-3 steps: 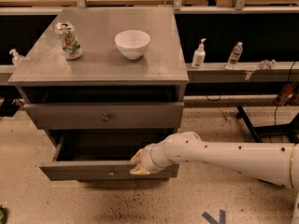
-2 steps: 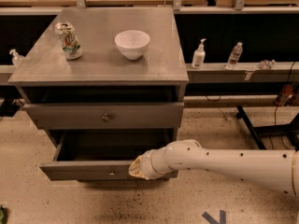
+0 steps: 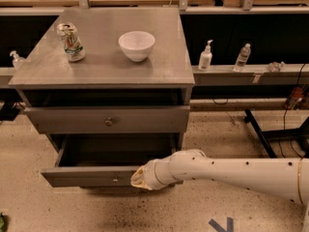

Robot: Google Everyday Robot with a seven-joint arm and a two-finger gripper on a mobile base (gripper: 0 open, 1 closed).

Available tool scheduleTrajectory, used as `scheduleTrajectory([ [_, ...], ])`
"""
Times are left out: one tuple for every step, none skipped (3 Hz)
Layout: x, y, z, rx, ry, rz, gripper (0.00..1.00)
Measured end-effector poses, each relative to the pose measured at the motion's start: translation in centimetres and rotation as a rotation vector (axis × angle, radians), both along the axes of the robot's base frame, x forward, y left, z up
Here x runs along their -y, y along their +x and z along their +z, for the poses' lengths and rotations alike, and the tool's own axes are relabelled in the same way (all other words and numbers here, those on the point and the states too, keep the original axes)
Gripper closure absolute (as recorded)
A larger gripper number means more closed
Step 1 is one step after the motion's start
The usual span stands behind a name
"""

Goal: Close middle drawer

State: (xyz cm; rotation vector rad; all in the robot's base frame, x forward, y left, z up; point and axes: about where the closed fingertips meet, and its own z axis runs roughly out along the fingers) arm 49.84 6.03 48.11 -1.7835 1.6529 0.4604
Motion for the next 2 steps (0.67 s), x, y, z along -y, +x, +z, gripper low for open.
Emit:
scheduleTrajectory([
  [-0.4, 0.0, -1.3, 0.005, 0.068, -0.001, 1.0],
  [-0.1, 3.0, -0.2, 0.084, 0.247, -0.056, 1.0],
])
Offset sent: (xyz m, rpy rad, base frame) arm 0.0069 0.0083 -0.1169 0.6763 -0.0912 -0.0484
